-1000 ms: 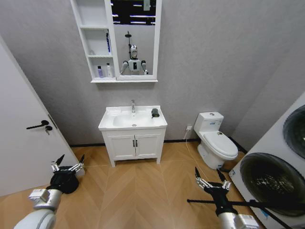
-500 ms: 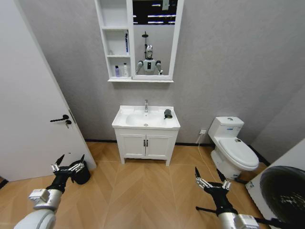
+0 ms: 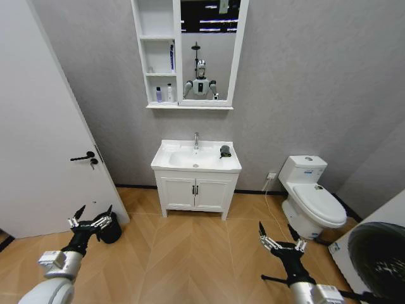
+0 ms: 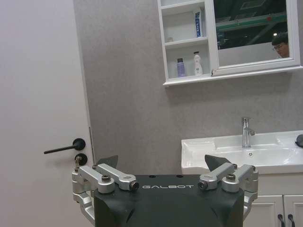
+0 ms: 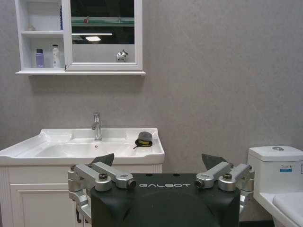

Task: Move facial cleanser and shampoo from washbasin to cabinet, then wipe washbasin with towel.

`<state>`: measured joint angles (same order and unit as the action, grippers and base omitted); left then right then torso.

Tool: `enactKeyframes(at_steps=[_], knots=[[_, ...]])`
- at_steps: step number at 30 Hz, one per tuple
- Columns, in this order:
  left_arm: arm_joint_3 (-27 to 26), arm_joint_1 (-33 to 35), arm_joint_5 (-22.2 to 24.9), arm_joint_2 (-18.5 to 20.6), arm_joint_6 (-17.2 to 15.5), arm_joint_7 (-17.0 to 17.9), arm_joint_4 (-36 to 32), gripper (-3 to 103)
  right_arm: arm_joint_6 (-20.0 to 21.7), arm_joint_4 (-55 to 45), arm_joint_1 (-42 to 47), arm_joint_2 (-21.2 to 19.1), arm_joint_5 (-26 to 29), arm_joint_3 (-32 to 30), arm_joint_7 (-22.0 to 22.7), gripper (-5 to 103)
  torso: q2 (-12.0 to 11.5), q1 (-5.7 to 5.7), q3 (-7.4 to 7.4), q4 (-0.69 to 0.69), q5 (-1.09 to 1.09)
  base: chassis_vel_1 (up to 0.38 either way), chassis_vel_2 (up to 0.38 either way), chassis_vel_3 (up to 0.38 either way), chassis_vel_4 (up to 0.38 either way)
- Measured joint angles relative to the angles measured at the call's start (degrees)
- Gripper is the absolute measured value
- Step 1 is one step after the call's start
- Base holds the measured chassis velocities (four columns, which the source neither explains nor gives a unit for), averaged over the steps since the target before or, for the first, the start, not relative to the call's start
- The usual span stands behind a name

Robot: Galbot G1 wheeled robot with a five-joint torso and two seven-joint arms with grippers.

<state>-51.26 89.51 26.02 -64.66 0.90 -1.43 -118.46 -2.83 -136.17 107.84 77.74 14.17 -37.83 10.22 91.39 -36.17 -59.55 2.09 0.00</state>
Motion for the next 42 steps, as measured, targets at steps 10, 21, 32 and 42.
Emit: enactKeyframes(at_steps=[10,21,32,42], knots=[[0.01,0.00,0.00,0.00,0.00,0.00,0.00,100,0.00,0.00,0.00,0.00,0.00,0.00,0.00,100,0.00,0.00,0.00,0.00,0.00,0.034,0.049,-0.050,-0.044],[0.00,-0.01,0.00,0.00,0.00,0.02,0.00,100,0.00,0.00,0.00,0.00,0.00,0.00,0.00,100,0.00,0.00,0.00,0.00,0.01,0.068,0.066,-0.052,-0.060],[0.00,0.00,0.00,0.00,0.00,0.02,0.00,100,0.00,-0.01,0.00,0.00,0.00,0.00,0.00,100,0.00,0.00,0.00,0.00,0.00,0.000,0.000,0.000,0.000],[0.00,-0.01,0.00,0.00,0.00,0.02,0.00,100,0.00,0.00,0.00,0.00,0.00,0.00,0.00,100,0.00,0.00,0.00,0.00,0.00,0.000,0.000,0.000,0.000]])
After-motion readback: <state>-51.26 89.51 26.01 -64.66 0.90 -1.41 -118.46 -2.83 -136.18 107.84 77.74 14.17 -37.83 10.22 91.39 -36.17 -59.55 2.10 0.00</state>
